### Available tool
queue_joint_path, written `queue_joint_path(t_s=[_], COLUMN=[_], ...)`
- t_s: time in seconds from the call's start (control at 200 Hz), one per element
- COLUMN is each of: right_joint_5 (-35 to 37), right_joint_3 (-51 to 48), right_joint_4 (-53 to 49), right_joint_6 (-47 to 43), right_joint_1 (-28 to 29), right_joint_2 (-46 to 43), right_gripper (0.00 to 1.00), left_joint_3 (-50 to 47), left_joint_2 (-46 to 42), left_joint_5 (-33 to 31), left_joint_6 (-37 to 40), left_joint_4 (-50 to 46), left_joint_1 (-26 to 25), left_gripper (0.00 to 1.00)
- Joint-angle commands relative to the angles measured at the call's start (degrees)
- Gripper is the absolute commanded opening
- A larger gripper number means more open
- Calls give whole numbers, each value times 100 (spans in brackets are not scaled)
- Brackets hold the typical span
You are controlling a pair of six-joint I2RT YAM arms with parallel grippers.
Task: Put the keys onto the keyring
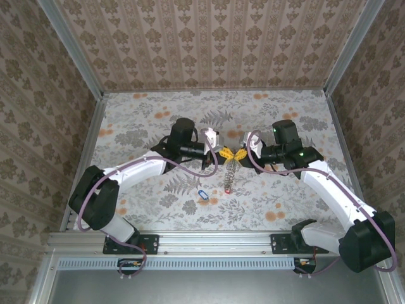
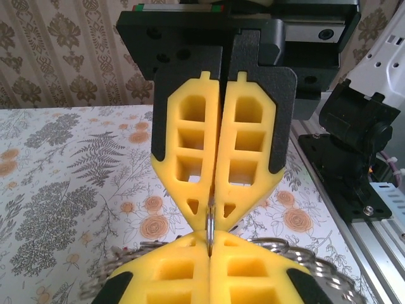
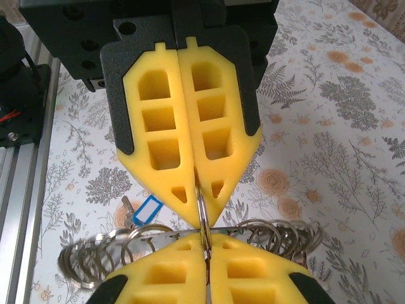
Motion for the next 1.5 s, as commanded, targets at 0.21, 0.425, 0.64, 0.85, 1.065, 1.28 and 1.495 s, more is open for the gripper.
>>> queue_joint_path(t_s=[0.21, 0.425, 0.64, 0.85, 1.065, 1.28, 1.495], right_joint_5=[94, 765, 1155, 1296, 1211, 1048, 1022], right_joint_3=[354, 815, 1136, 1275, 1325, 1282, 1145], right_joint_4=[-202, -1153, -1583, -1696, -1683, -1481, -1333], right_joint_6=[67, -358, -585, -648, -630, -529, -442], right_joint_1=[-39, 214, 403, 505, 575, 603, 602], right_joint_2=[-91, 78, 299, 392, 410, 348, 216], right_gripper=[0, 0, 0, 0, 0, 0, 2], left_joint_3=[253, 608, 725, 596, 643, 736, 739], left_joint_2=[-101, -76, -101, -223, -169, -88, -107], left_joint_5=[104, -430, -500, -666, -743, -972, -1016], left_joint_6=[448, 1269, 1257, 1174, 1208, 1303, 1344], left_joint_4=[-566, -1715, -1713, -1487, -1558, -1746, -1830], left_joint_1=[-41, -109, -153, -162, -217, -269, -287], left_gripper=[9, 17, 22, 24, 21, 13, 0])
